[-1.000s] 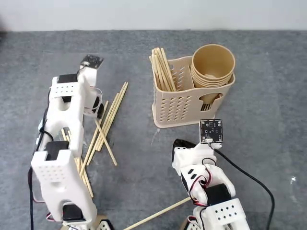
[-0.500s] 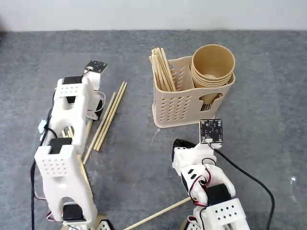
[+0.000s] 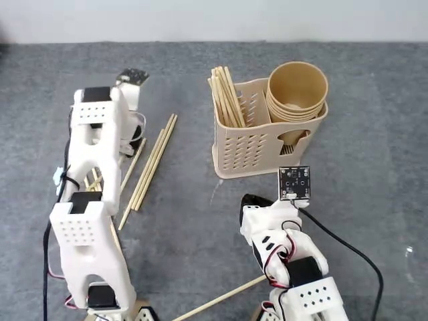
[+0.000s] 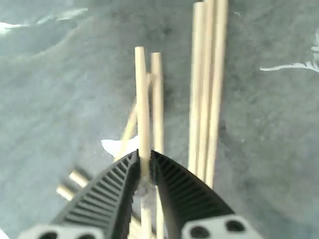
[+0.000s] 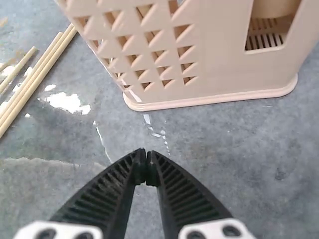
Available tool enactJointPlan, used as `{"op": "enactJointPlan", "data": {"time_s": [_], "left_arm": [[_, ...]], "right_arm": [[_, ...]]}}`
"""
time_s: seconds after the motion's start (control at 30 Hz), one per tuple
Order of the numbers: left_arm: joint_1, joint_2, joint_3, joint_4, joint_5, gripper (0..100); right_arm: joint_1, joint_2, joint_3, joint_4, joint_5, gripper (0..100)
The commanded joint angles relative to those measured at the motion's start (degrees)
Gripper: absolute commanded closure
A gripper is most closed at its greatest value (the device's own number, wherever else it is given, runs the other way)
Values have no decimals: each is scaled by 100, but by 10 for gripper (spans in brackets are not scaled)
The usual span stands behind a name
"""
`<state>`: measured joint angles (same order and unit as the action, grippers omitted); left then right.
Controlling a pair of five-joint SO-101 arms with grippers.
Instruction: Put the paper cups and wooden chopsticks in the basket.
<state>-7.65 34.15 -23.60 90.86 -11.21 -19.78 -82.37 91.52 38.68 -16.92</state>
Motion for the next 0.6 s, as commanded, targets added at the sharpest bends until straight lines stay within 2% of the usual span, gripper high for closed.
{"op": "enactJointPlan", "data": {"time_s": [0.0,0.23,0.37,0.57], "left_arm": [[-44,-53,-321,105,-123,987],[114,-202,-743,554,-220,988],[114,-44,-769,554,-237,987],[88,642,-813,466,-774,974]], "right_arm": [[31,-84,-35,-31,-26,984],[31,-84,-35,-31,-26,984],[31,-84,-35,-31,-26,984],[31,-84,-26,-31,-26,984]]}}
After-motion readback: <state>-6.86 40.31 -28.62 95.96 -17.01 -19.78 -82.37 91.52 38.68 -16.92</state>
